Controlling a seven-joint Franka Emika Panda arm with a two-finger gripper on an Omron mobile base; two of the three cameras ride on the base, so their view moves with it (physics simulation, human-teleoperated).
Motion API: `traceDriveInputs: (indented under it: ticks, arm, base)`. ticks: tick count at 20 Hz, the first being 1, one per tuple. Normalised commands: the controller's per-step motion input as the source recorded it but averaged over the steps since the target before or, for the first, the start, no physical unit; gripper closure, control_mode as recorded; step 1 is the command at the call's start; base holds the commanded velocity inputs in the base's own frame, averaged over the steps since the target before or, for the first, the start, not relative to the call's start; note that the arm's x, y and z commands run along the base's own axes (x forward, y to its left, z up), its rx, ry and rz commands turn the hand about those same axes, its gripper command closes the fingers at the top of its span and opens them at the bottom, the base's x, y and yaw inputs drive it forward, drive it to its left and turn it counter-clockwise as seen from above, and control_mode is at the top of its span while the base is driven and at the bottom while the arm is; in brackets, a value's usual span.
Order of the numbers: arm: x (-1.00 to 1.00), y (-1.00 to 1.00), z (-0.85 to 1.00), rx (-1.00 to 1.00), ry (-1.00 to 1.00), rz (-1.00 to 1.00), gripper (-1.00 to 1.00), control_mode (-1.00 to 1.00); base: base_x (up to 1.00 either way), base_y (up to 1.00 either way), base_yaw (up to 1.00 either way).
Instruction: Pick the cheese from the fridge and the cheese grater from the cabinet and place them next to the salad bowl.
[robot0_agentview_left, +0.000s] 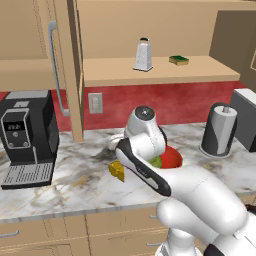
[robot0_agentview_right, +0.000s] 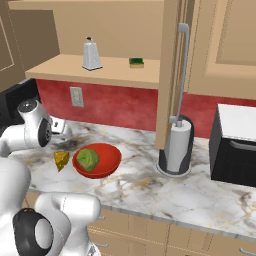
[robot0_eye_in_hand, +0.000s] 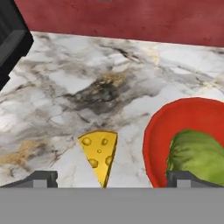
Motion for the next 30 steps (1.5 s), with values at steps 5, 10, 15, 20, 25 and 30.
traceDriveInputs:
  ticks: [5, 10, 15, 20, 25, 30]
  arm:
    - [-0.06, -0.21, 0.55, 0.13, -0.07, 0.00, -1.00, -1.00]
    - [-0.03, -0.19, 0.49, 0.09, -0.03, 0.00, -1.00, -1.00]
    - [-0.04, -0.20, 0.45, 0.00, -0.10, 0.00, -1.00, -1.00]
    - [-0.03, -0.19, 0.43, -0.04, -0.17, 0.00, -1.00, -1.00]
    - [-0.10, -0.22, 0.38, -0.04, -0.17, 0.06, -1.00, -1.00]
    - [-0.11, -0.27, 0.40, -0.04, -0.05, 0.01, -1.00, -1.00]
  base:
    - [0.00, 0.00, 0.00]
    - [0.00, 0.00, 0.00]
    - [0.00, 0.00, 0.00]
    - [0.00, 0.00, 0.00]
    - [0.00, 0.00, 0.00]
    - [0.00, 0.00, 0.00]
